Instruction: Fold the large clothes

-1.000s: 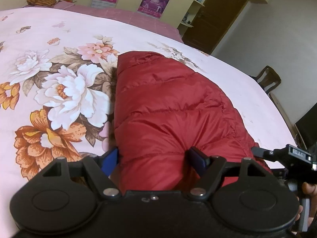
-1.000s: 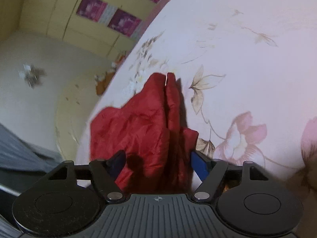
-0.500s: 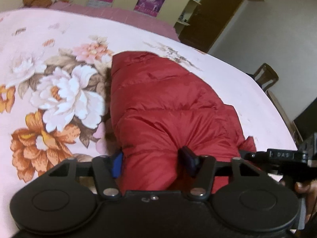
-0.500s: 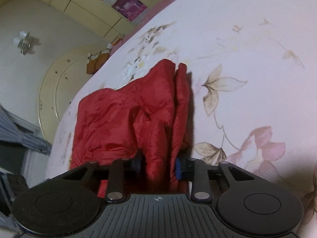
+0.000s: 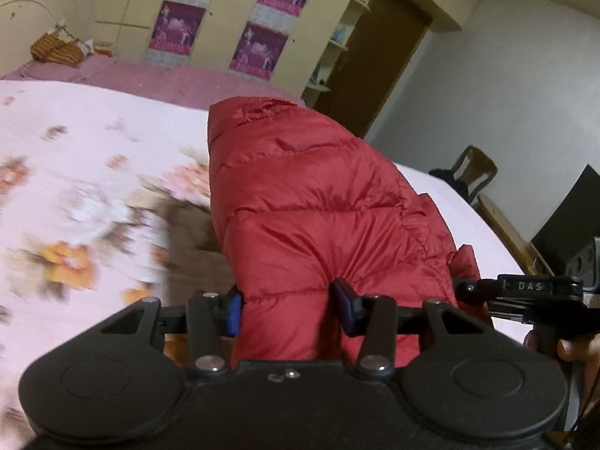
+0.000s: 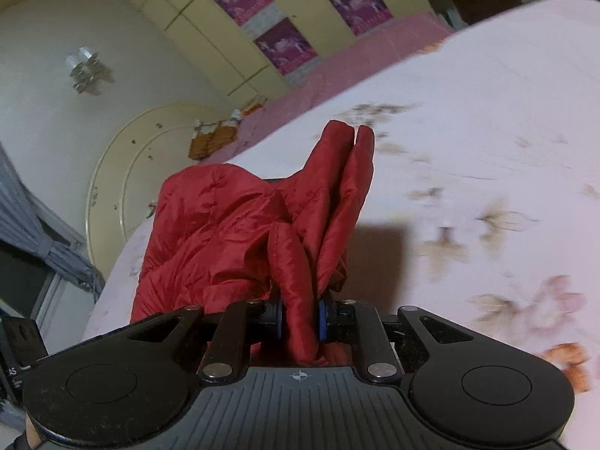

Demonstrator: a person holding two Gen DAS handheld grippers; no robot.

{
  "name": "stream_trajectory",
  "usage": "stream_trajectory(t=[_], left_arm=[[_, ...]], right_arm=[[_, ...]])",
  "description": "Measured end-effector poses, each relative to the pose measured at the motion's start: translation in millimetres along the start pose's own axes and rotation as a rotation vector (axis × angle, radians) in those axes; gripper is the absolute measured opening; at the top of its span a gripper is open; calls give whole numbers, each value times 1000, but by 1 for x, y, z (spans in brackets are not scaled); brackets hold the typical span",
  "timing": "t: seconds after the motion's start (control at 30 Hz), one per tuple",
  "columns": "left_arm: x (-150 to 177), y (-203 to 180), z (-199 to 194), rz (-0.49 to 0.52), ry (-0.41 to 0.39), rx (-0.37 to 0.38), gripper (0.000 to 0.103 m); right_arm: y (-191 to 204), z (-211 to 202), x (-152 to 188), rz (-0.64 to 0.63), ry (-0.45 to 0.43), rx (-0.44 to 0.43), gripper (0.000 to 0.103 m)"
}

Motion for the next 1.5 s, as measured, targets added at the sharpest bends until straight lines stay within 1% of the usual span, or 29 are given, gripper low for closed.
stream_trajectory(t=[0.13, 0.3, 0.43, 0.53, 0.6, 0.67, 0.7, 0.8, 0.83, 0.87, 0.9, 0.97, 1.0, 1.03, 1.1, 1.13, 1.17, 1.2, 1.23, 1.27, 1.33, 1.37, 1.4, 1.47, 1.5], left_arm=[[8, 57, -42, -28, -6, -14, 45], [20, 133, -85, -77, -1, -35, 45], [22, 180, -95, -118, 27, -26, 45], [16, 201, -90, -134, 41, -14, 45], [11, 206, -83, -127, 48, -4, 45], [6, 211, -75, -121, 55, 2, 45], [8, 212, -69, -122, 66, -3, 46], [13, 225, -52, -136, 95, -17, 47], [14, 227, -50, -146, 94, -5, 48], [15, 226, -49, -145, 90, 5, 49], [17, 229, -52, -136, 87, 5, 53], [19, 229, -52, -128, 85, -9, 63], [21, 233, -53, -129, 84, -19, 73], [23, 236, -54, -132, 83, -23, 77], [26, 247, -60, -146, 79, 1, 78], [28, 252, -64, -150, 75, 7, 76], [30, 256, -70, -149, 66, 9, 73], [31, 258, -76, -147, 53, 10, 65], [31, 260, -84, -146, 39, 10, 60], [29, 261, -92, -139, 13, 1, 58], [17, 259, -102, -100, -39, -7, 58], [6, 256, -102, -86, -50, 1, 58], [-7, 250, -98, -63, -54, 18, 57], [-31, 236, -83, -9, -36, 27, 55], [-44, 227, -72, 25, -22, 29, 54]], right_arm=[[60, 37, 7, -36, 21, -6, 16], [129, 100, 20, -64, 63, -24, 16], [160, 139, 28, -61, 72, -27, 16], [174, 163, 29, -51, 67, -6, 16], [179, 174, 27, -45, 61, 19, 16], [181, 176, 26, -54, 52, 45, 16], [179, 179, 24, -58, 54, 61, 16], [160, 194, 20, -26, 69, 96, 16], [151, 199, 20, -10, 76, 108, 16], [141, 203, 22, 17, 87, 102, 17], [134, 205, 23, 34, 88, 92, 17], [127, 204, 27, 51, 86, 75, 17], [125, 204, 27, 56, 86, 67, 17], [123, 203, 28, 63, 86, 62, 17], [118, 197, 29, 79, 79, 47, 20], [118, 191, 31, 75, 69, 61, 26], [118, 185, 32, 58, 64, 84, 29], [118, 178, 34, 43, 57, 109, 29], [116, 171, 34, 41, 41, 134, 29], [117, 161, 33, 42, 21, 150, 29], [127, 144, 25, 14, -45, 168, 27], [138, 139, 17, -20, -73, 163, 16], [149, 140, 10, -48, -82, 155, 13], [178, 153, -6, -129, -78, 139, 12], [191, 162, -13, -168, -62, 136, 12]])
Point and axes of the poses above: each gripper's, at about its wrist camera, not at the fingertips, and z roughly the way its jaws point, y to its left, x to its underside, the point moved 3 cm from there along z, roughly the way its jaws point, and after that the axes turned 15 degrees about y, right-handed, at the moved point
